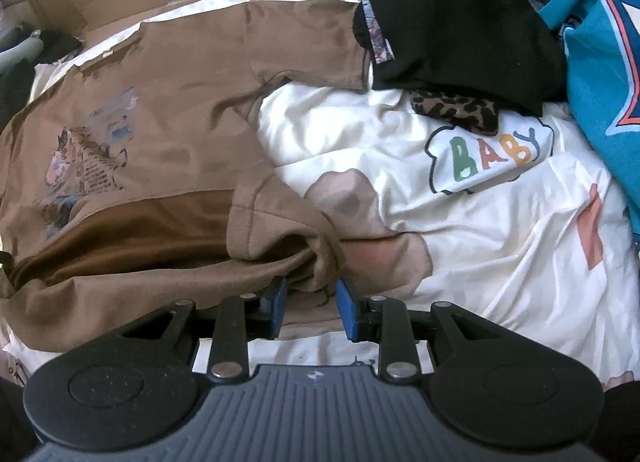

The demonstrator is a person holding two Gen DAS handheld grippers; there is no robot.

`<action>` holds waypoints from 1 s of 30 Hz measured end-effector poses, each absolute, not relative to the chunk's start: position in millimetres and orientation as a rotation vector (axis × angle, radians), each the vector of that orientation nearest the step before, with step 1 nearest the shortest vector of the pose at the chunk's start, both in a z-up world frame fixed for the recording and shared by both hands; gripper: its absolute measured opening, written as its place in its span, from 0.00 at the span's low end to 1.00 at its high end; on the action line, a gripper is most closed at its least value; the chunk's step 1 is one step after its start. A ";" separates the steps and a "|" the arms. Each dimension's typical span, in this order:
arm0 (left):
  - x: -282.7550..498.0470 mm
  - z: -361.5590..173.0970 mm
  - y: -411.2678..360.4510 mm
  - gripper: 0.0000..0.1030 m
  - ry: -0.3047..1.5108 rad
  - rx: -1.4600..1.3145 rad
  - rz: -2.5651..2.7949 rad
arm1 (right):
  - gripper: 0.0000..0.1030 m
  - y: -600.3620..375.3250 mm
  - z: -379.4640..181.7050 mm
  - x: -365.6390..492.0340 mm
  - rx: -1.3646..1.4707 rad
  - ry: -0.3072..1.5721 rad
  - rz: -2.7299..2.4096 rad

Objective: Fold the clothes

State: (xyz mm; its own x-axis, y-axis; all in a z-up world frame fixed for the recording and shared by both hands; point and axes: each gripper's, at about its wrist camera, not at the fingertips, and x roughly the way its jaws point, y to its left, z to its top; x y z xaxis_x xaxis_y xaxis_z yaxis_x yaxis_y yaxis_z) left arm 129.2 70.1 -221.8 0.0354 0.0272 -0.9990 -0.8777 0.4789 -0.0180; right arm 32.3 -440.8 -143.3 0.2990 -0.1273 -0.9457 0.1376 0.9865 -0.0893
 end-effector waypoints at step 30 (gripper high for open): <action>79.0 -194.8 43.8 0.12 1.202 -0.866 0.719 | 0.45 -387.8 -145.5 98.2 -0.094 1.274 -0.297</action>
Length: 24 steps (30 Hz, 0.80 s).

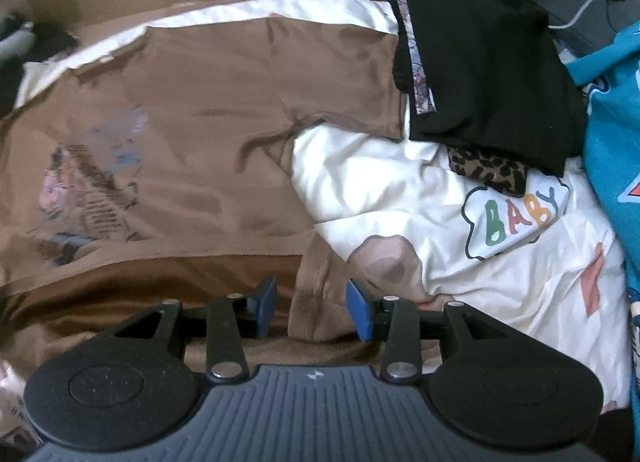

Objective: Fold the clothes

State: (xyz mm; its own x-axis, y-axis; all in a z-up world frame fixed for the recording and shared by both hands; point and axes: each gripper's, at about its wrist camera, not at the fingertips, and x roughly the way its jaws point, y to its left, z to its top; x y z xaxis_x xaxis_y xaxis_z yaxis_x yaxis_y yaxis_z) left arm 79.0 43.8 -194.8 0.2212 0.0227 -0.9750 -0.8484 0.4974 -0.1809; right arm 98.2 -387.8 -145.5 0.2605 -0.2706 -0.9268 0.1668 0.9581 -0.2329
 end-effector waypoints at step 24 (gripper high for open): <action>75.3 -203.7 31.6 0.12 1.235 -0.806 0.706 | 0.50 -343.1 -207.8 125.8 -0.401 1.420 -0.646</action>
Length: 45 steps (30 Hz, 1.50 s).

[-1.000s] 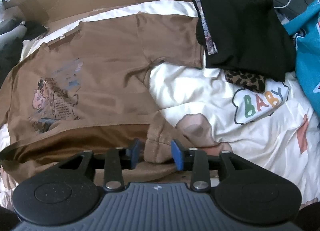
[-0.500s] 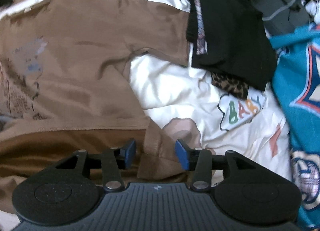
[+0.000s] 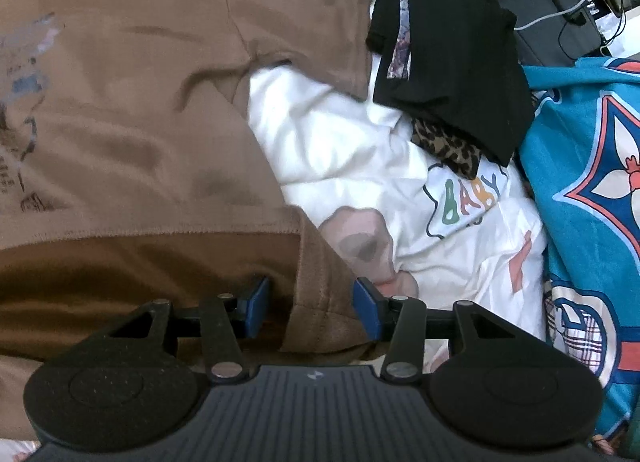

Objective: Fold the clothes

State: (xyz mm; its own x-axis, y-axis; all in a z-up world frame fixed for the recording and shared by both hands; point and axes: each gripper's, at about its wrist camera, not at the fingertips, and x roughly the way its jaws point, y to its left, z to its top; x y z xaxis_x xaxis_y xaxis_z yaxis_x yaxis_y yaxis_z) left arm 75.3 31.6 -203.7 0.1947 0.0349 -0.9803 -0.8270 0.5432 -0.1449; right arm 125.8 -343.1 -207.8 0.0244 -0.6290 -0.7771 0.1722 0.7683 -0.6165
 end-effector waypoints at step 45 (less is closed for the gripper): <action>55.2 -90.4 -25.2 0.06 1.257 -0.169 0.541 | 0.02 -405.9 -82.6 51.4 -0.617 1.448 -0.339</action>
State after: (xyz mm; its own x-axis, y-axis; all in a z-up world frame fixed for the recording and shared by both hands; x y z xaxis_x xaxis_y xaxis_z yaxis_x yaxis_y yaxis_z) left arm 55.2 -25.2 -90.4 0.2027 0.2946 -0.9339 -0.4751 0.8635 0.1692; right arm 51.4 -405.9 -82.6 0.1135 -0.5682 -0.8150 -0.1479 0.8015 -0.5794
